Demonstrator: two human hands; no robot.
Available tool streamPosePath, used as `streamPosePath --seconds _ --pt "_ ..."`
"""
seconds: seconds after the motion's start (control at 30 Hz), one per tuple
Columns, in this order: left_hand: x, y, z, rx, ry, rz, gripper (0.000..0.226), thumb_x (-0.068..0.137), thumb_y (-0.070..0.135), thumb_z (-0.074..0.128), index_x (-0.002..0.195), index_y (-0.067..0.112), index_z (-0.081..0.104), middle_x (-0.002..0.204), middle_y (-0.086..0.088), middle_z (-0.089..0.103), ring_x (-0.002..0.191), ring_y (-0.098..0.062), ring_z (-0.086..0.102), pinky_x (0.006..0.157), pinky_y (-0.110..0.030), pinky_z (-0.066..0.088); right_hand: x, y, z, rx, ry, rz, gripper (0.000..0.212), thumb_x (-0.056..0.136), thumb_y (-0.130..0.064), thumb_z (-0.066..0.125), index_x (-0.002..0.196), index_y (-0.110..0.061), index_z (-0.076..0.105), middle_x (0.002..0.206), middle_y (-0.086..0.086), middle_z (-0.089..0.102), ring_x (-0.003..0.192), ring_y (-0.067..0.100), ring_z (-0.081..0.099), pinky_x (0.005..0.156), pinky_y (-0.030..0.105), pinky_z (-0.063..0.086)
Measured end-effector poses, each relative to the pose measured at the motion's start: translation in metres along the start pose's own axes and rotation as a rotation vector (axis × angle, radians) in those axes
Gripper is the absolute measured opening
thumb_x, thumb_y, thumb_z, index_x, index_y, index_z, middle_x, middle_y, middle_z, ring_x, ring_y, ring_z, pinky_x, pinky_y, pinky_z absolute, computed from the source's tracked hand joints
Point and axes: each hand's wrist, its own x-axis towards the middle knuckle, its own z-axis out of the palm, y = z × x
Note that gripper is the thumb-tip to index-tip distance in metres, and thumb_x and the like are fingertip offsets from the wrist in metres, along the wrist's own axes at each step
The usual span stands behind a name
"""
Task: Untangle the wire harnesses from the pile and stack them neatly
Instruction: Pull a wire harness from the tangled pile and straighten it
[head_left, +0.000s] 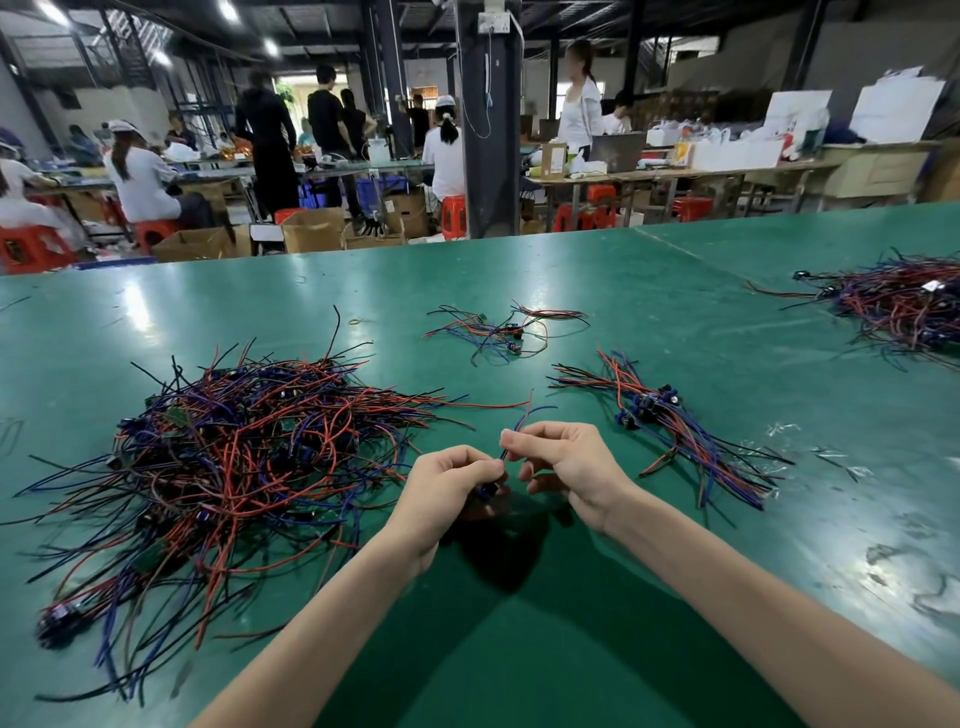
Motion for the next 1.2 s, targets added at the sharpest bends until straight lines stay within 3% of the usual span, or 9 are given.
streamPosePath --seconds 0.3,0.53,0.63,0.8,0.9,1.0,1.2 --pt "0.001 0.001 -0.001 -0.149 -0.054 -0.064 0.027 0.085 -0.007 0.058 0.06 0.003 0.062 0.065 -0.015 0.064 0.056 -0.019 0.062 0.054 -0.027 0.056 0.018 -0.009 -0.02 0.22 0.211 0.126 0.012 0.081 -0.007 0.07 0.072 -0.003 0.064 0.051 -0.001 0.062 0.037 0.004 0.049 0.038 0.016 0.043" --pt "0.002 0.0 -0.001 -0.162 -0.062 -0.06 0.029 0.086 -0.007 0.057 0.059 0.002 0.063 0.064 -0.015 0.064 0.058 -0.02 0.062 0.057 -0.027 0.057 0.028 -0.009 -0.037 0.263 0.31 0.059 0.01 0.081 -0.004 0.07 0.074 -0.002 0.064 0.051 0.001 0.062 0.038 0.004 0.051 0.038 0.017 0.044" --pt "0.001 0.0 -0.001 -0.165 -0.059 -0.064 0.03 0.086 -0.008 0.057 0.058 0.002 0.063 0.063 -0.015 0.063 0.057 -0.021 0.061 0.057 -0.027 0.057 0.028 -0.005 -0.039 0.113 0.335 -0.065 0.009 0.081 -0.003 0.071 0.074 -0.005 0.064 0.057 0.004 0.059 0.039 0.007 0.052 0.04 0.019 0.046" --pt "0.001 0.0 -0.001 -0.156 -0.069 -0.06 0.034 0.085 -0.009 0.056 0.055 0.003 0.064 0.061 -0.015 0.063 0.055 -0.02 0.061 0.057 -0.026 0.057 0.028 0.002 -0.041 -0.357 0.401 -0.354 0.012 0.079 -0.004 0.073 0.073 -0.013 0.068 0.062 0.001 0.062 0.04 0.007 0.054 0.042 0.023 0.05" --pt "0.0 -0.001 -0.001 -0.133 -0.081 -0.056 0.033 0.085 -0.008 0.056 0.055 0.004 0.064 0.062 -0.015 0.063 0.056 -0.021 0.062 0.059 -0.026 0.057 0.028 0.004 -0.039 -0.448 0.408 -0.431 0.009 0.079 -0.004 0.074 0.077 -0.011 0.069 0.063 -0.001 0.063 0.041 0.006 0.055 0.042 0.022 0.05" --pt "0.0 -0.001 -0.003 -0.151 -0.074 -0.05 0.034 0.085 -0.008 0.057 0.054 0.004 0.064 0.062 -0.015 0.063 0.056 -0.021 0.061 0.058 -0.026 0.056 0.029 -0.002 -0.044 -0.293 0.417 -0.305 0.01 0.078 -0.008 0.075 0.073 -0.008 0.068 0.058 0.002 0.065 0.042 0.01 0.058 0.043 0.022 0.049" --pt "0.003 -0.002 -0.007 -0.129 -0.06 -0.047 0.03 0.084 -0.008 0.057 0.057 0.002 0.061 0.06 -0.014 0.062 0.054 -0.02 0.06 0.055 -0.026 0.056 0.027 -0.015 -0.045 0.341 0.32 0.046 0.012 0.082 -0.005 0.069 0.073 0.0 0.063 0.053 0.004 0.063 0.038 0.004 0.052 0.038 0.015 0.044"
